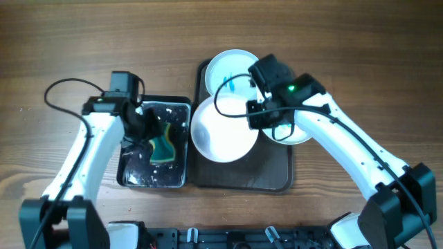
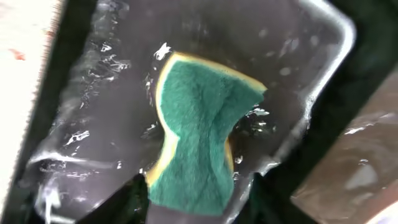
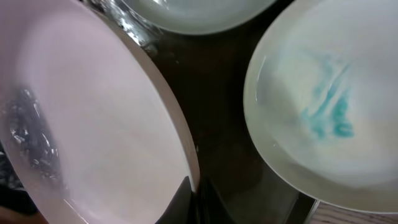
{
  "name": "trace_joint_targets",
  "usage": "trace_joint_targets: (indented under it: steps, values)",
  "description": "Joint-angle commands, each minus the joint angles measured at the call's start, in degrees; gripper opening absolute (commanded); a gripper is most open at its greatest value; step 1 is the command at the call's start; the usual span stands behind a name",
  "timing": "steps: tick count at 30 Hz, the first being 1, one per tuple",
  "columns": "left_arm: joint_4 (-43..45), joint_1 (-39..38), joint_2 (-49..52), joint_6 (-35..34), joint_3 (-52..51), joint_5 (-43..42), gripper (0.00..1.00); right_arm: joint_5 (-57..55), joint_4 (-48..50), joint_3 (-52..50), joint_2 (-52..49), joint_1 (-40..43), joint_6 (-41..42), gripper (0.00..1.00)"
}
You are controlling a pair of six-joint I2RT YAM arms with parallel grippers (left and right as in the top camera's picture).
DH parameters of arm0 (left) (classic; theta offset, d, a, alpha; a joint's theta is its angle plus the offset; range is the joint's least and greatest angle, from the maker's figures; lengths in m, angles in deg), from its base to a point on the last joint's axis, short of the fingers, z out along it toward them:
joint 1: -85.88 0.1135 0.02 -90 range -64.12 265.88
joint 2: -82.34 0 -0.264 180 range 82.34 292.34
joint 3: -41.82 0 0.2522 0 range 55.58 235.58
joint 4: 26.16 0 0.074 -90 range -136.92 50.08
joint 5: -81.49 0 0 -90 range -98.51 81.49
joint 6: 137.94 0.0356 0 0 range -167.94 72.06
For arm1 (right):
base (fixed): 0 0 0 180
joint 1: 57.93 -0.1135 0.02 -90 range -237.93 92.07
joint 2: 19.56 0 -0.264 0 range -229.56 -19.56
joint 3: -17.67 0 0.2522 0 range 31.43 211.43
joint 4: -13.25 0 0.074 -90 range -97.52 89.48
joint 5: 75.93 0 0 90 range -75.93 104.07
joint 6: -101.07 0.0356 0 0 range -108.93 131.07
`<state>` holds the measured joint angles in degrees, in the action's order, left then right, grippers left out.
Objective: Clean dirty plates on tray and stack at the side
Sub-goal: 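Return the sponge with the left gripper to the basin, then lift the lower-left plate with the right gripper and tilt it over the basin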
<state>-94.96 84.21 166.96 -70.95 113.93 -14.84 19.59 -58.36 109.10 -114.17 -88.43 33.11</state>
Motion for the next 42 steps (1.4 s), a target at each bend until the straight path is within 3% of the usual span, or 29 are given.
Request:
trace_joint_targets:
  steps: [1, 8, 14, 17, 20, 32, 42]
  values:
    - [-1.8, 3.1, -6.3, 0.3, 4.5, -3.7, 0.54, 0.9, 0.6, 5.3, -0.2, -1.8, -0.3, 0.04]
    - [-1.9, 5.8, -17.0, 0.3, 5.4, -5.0, 0.67, -6.7, 13.7, 6.1, -4.2, -13.1, 3.7, 0.04]
    - [-3.6, 5.8, -21.6, 0.3, 5.4, -4.5, 0.72, -24.3, 23.5, 6.1, -8.6, -21.7, 3.5, 0.04]
    - [-4.0, 5.8, -22.0, 0.1, 5.4, -3.1, 0.81, -34.0, 24.2, 7.1, -8.1, -24.2, 1.8, 0.04]
    - [-4.4, 5.8, -22.0, 0.1, 5.4, -1.5, 1.0, -40.9, 24.2, 8.4, -7.3, -27.1, -2.1, 0.04]
    - [-4.3, 5.8, -22.0, 0.1, 5.4, 1.0, 1.0, -67.2, 24.8, 8.5, -6.4, -36.7, -8.6, 0.04]
    - [-4.3, 5.8, -21.9, 0.1, 5.4, 1.9, 1.0, -69.2, 27.6, 8.5, -6.4, -38.1, -13.1, 0.04]
